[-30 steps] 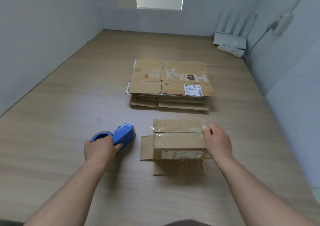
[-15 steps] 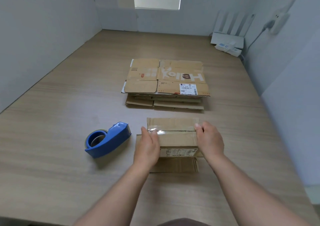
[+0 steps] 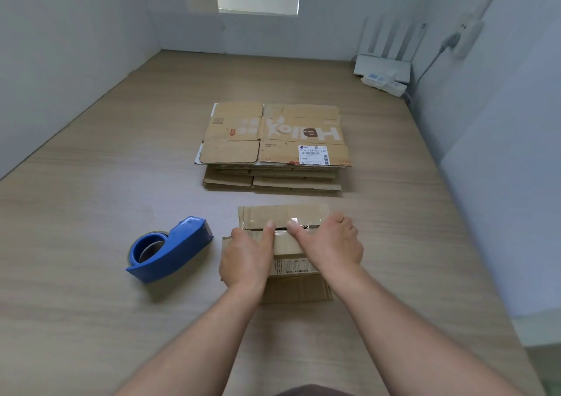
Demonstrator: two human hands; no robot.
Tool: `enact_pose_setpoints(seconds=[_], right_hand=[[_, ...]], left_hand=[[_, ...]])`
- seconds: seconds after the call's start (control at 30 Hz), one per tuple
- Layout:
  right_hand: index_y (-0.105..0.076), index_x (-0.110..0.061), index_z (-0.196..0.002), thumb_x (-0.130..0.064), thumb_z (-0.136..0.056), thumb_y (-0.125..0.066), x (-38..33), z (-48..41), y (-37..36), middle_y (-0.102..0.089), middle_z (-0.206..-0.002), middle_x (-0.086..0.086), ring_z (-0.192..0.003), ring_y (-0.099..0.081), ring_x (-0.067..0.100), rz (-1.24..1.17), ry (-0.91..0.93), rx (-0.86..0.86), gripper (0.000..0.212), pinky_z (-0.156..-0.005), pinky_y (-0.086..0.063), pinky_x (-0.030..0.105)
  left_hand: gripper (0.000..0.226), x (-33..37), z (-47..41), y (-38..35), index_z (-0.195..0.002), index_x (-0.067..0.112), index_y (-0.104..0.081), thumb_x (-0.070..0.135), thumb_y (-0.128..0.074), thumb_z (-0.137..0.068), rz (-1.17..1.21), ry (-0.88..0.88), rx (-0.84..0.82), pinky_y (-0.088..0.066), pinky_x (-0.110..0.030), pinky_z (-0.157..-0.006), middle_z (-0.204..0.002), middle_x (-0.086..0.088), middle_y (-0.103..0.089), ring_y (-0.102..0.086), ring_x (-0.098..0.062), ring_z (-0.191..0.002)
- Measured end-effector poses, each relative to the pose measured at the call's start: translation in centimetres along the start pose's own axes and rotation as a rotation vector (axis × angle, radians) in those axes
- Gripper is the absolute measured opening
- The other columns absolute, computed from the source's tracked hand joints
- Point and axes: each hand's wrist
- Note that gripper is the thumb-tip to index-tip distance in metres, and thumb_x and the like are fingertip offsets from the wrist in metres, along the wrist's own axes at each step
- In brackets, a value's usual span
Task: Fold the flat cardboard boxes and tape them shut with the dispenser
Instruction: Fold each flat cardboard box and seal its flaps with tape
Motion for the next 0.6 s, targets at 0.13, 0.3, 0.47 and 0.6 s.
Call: enact_pose_setpoints(seconds=[0.13, 0.3, 0.47, 0.6], right_hand=[[-0.049, -0.006, -0.109, -0.054, -0.090, -0.050, 1.2, -0.5, -1.0, -0.054, -0.116, 0.012, -0.109, -0.050, 0.032, -0.235, 0.030, 0.070, 0.052, -0.080, -0.041, 0.037], [-0.037, -0.016, -0.068, -0.029, -0.100, -0.039, 2.3, -1.5, -1.7, -0.056, -0.093, 0.013, -0.078, -0.045, 0.025, -0.446, 0.035, 0.125, 0.035, -0.064, -0.026, 0.032], [-0.030, -0.020, -0.061, -0.027, -0.099, -0.042, 3.0, -2.3, -1.4, -0.046, -0.076, 0.001, -0.073, -0.043, 0.024, -0.441, 0.131, 0.135, 0.041, -0.056, -0.024, 0.035], [-0.033, -0.020, -0.060, -0.033, -0.096, -0.051, 3.4, -3.7, -0.2, -0.042, -0.067, -0.004, -0.069, -0.043, 0.021, -0.444, 0.265, 0.031, 0.042, -0.056, -0.029, 0.033]], left_hand=[[0.053, -0.5, -0.2, -0.2, -0.118, 0.009, -0.055, 0.051, -0.028, -0.100, 0.101, -0.001, 0.018, -0.042, -0.037, -0.082, -0.112, -0.012, -0.063, -0.056, -0.032, -0.105], [0.051, -0.7, -0.2, 0.0, -0.121, 0.012, -0.059, 0.041, -0.020, -0.102, 0.210, 0.050, 0.012, -0.042, -0.039, -0.091, -0.118, -0.012, -0.062, -0.054, -0.032, -0.108], [0.049, -2.4, -0.3, 1.4, -0.149, 0.029, -0.028, 0.038, -0.029, -0.101, 0.513, 0.029, -0.216, -0.040, -0.044, -0.105, -0.143, -0.006, -0.048, -0.048, -0.029, -0.125], [0.077, -6.5, -1.0, 4.7, -0.142, 0.052, -0.014, 0.028, -0.065, -0.090, 0.634, -0.090, -0.675, -0.055, -0.034, -0.083, -0.125, 0.009, -0.054, -0.063, -0.018, -0.107]])
Point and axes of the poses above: each hand's wrist, its own z-axis away from the middle knuckle, its own y-axis out of the back of the hand, x = y × z
